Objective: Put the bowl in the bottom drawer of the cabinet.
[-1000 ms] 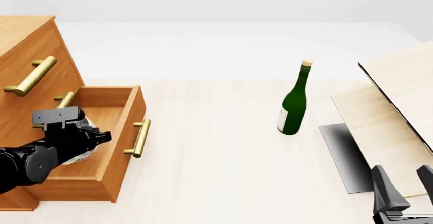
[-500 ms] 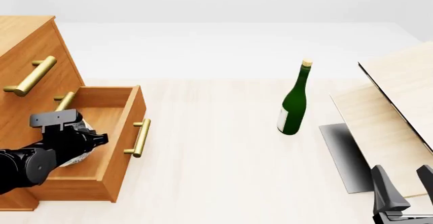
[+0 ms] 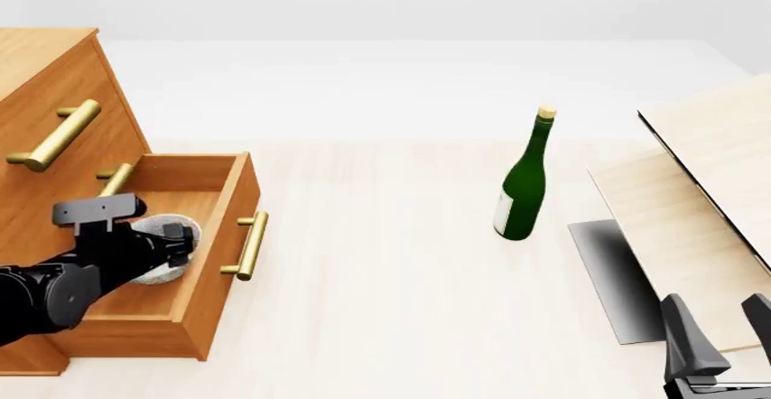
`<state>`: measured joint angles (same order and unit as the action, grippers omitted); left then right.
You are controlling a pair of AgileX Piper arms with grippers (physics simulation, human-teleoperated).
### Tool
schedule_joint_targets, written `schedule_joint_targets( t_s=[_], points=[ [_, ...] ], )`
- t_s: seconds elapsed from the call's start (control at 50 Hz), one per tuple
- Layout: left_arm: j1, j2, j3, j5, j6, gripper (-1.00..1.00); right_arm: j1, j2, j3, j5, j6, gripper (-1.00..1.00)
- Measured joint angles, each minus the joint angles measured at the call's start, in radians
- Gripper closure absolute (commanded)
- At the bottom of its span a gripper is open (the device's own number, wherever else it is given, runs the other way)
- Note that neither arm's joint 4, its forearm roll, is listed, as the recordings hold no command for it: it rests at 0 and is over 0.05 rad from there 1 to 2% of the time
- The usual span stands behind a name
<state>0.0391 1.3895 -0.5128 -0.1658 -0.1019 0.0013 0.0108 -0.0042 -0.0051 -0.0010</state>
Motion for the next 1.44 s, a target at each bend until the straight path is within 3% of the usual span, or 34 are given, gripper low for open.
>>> schedule_joint_targets(
  t_s=[0.32,0.6,0.92,1.44],
  points=[
    [0.006,-0.035,-0.003,0.001,-0.019,-1.0,0.0,0.0,0.0,0.0,0.0,-1.0],
    [-0.061,-0.137,0.011,-0.04,-0.138,-1.0,0.0,0.0,0.0,0.0,0.0,-1.0],
    [-0.134,-0.25,0.01,-0.038,-0.215,-1.0,0.0,0.0,0.0,0.0,0.0,-1.0],
    [-0.231,-0.403,0.04,-0.097,-0.175,-1.0,0.0,0.0,0.0,0.0,0.0,-1.0]
  ],
)
